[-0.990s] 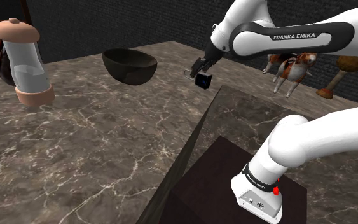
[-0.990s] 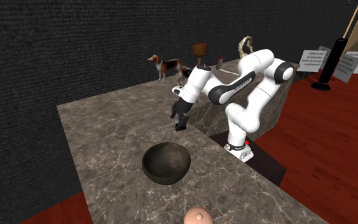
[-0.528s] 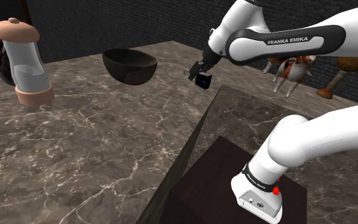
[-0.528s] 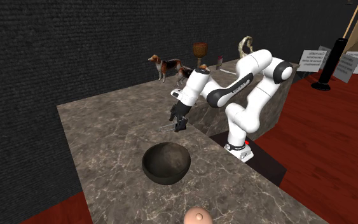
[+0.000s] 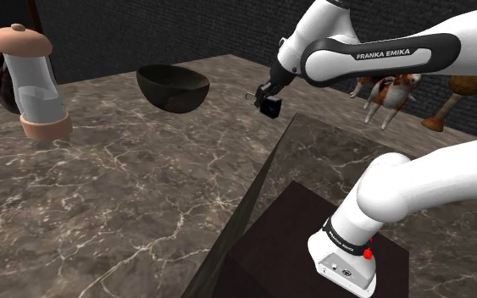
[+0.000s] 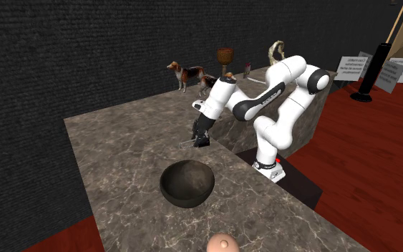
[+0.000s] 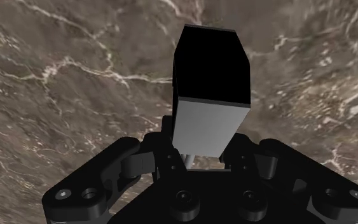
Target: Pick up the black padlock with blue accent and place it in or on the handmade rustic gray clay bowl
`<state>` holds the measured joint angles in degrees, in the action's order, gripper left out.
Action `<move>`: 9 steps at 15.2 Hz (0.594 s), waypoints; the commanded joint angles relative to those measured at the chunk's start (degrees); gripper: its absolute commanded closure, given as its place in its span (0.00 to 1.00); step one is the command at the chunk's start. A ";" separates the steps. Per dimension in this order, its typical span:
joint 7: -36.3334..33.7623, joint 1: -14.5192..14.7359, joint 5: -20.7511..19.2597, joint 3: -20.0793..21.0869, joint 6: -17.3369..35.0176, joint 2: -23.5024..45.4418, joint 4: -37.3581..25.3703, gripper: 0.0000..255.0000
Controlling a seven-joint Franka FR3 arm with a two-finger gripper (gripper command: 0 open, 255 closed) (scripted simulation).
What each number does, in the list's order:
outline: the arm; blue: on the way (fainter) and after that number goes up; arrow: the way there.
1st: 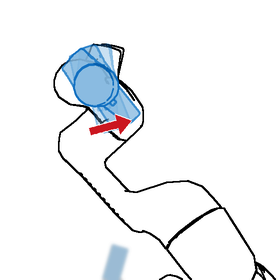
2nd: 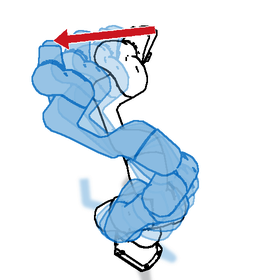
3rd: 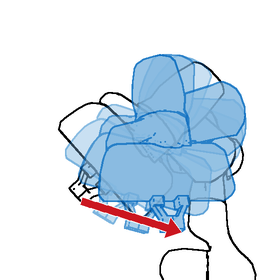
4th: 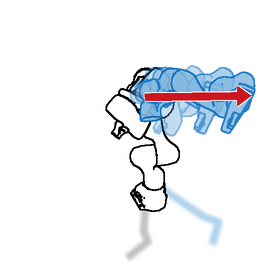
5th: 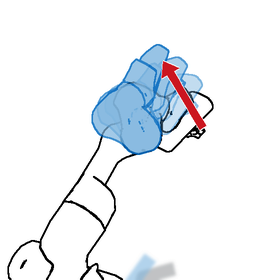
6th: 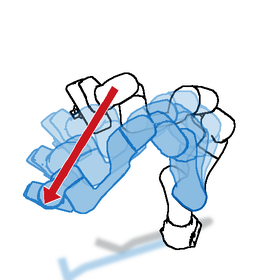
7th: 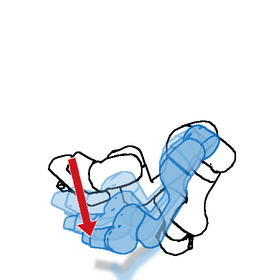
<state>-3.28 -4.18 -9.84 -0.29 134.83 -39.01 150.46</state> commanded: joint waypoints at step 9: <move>0.49 0.22 0.38 -0.03 -3.29 -0.59 -2.68 1.00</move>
<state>-2.95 -3.99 -9.54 -0.27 132.34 -39.48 148.46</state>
